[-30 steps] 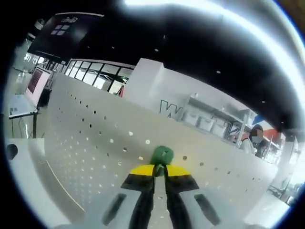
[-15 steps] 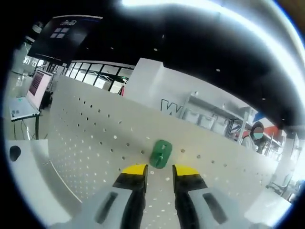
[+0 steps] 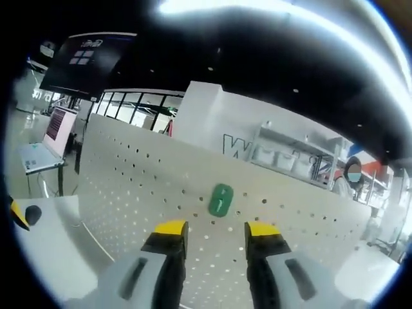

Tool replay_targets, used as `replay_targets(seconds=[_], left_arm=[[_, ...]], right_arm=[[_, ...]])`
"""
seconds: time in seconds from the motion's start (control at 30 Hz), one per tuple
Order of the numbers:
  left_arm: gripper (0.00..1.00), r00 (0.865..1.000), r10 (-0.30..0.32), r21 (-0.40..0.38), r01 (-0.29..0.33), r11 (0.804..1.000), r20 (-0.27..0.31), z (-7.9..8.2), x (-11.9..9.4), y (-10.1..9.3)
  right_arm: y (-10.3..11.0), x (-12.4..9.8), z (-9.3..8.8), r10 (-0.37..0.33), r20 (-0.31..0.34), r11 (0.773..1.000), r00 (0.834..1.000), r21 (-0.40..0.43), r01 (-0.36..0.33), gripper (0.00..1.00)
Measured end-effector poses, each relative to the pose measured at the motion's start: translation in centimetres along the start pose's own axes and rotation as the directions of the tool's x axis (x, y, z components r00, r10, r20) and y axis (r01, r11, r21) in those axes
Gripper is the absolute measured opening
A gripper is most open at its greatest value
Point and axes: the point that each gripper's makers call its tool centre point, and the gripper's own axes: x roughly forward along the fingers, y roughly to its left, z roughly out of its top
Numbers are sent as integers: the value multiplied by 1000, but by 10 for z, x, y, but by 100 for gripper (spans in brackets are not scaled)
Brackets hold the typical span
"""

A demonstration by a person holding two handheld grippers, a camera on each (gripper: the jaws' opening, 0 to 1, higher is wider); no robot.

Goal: Insert the hook assembly into the mounting plate slot until the hook locks in place.

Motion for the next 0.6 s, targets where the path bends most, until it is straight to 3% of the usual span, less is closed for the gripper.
replay_targets(seconds=[0.33,0.6], left_arm=[[35,1000,1,12,-1,1000,-8,-1,1,0],[36,1000,-4,18,4,1000,-19,-3,2,-2]], right_arm=[[1,-23,0,47,14,998,999,38,-48,39],[7,-44,-13,82,3,995,997,49,-82,40]])
